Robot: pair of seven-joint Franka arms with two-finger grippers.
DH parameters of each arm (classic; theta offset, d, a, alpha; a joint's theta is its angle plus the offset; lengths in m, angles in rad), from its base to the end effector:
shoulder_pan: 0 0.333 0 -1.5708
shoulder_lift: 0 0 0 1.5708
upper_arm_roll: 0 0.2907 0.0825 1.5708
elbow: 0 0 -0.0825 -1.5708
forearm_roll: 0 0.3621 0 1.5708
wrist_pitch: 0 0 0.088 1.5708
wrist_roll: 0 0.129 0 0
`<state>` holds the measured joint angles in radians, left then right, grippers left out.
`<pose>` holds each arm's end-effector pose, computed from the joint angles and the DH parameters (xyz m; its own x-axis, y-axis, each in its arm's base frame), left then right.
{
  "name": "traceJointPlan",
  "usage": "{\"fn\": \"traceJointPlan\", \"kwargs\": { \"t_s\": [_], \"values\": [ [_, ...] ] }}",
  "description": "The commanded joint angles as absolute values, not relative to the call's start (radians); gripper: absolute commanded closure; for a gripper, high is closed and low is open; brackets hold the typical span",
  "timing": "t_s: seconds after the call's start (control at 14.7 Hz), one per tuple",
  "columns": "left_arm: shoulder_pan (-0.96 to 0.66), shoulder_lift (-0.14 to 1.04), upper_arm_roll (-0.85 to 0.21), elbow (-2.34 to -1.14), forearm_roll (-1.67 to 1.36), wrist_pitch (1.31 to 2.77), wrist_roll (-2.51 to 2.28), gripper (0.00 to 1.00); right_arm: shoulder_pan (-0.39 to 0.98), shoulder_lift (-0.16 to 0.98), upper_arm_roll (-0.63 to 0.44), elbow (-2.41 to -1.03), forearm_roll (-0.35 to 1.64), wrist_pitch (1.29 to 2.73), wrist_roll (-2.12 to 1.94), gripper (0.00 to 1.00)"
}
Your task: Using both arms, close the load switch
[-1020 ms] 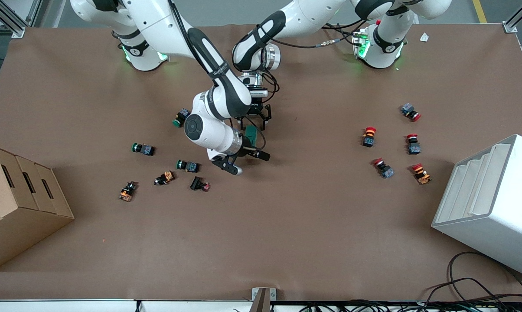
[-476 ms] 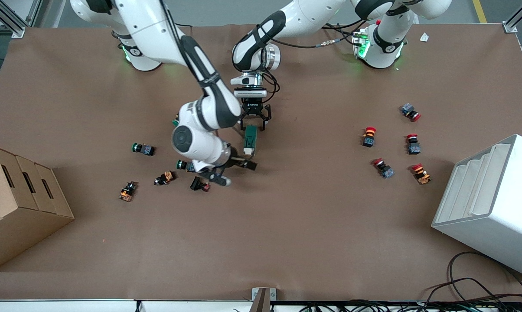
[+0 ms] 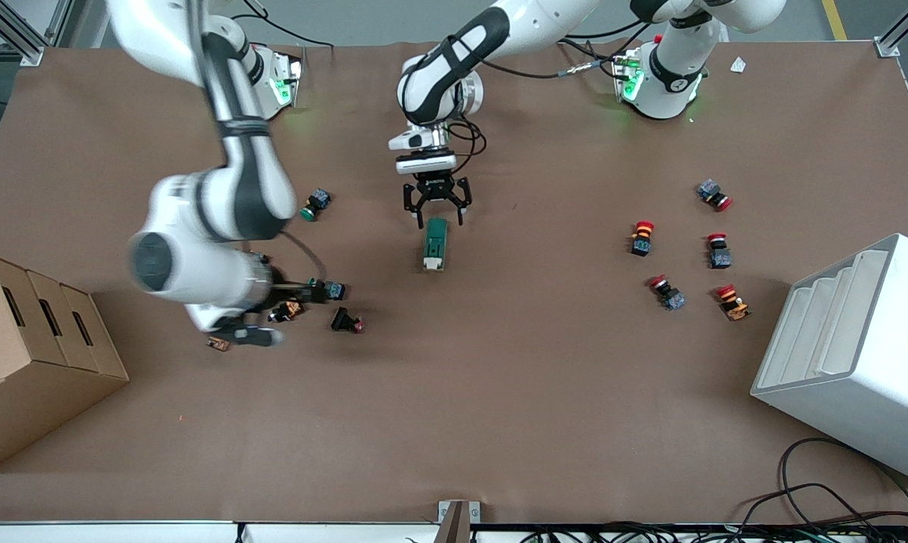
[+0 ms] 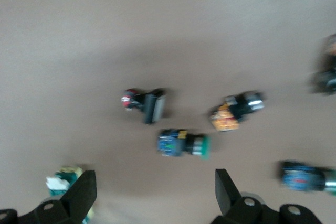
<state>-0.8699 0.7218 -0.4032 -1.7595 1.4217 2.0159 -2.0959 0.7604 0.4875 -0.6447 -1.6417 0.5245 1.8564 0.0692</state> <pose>0.2681 -0.5622 0.1584 0.6441 -0.0992 0.7585 0.0323 -0.9872 -0.1565 0.5999 0.1575 0.3317 0.9786 -0.0946 -0.1826 -0.1265 -0.9769 -0.1722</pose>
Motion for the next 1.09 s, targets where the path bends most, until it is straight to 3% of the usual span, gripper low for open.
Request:
{"fn": "traceJointPlan", "kwargs": {
  "t_s": [0.0, 0.2, 0.54, 0.82, 1.02],
  "values": [
    [-0.838, 0.666, -0.410, -1.643, 1.194, 2.026, -1.842, 0.01, 0.683, 0.457, -0.678, -1.528, 0.396, 1.723, -0.012, 0.00],
    [-0.776, 0.583, -0.410, -1.557, 0.952, 2.025, -1.604, 0.00, 0.487, 0.446, -0.522, -1.347, 0.212, 1.548, -0.015, 0.00],
    [-0.614, 0.430, -0.402, -1.482, 0.582, 2.003, -1.238, 0.00, 0.192, 0.264, -0.165, -1.397, -0.024, 1.465, -0.014, 0.00],
    [-0.477, 0.348, -0.403, -1.451, 0.389, 1.928, -1.027, 0.00, 0.092, 0.141, -0.080, -1.492, -0.038, 1.443, -0.014, 0.00],
    [-0.353, 0.261, -0.403, -1.443, 0.220, 1.875, -0.857, 0.00, 0.086, 0.123, -0.086, -1.476, -0.038, 1.442, -0.014, 0.00]
  ]
}}
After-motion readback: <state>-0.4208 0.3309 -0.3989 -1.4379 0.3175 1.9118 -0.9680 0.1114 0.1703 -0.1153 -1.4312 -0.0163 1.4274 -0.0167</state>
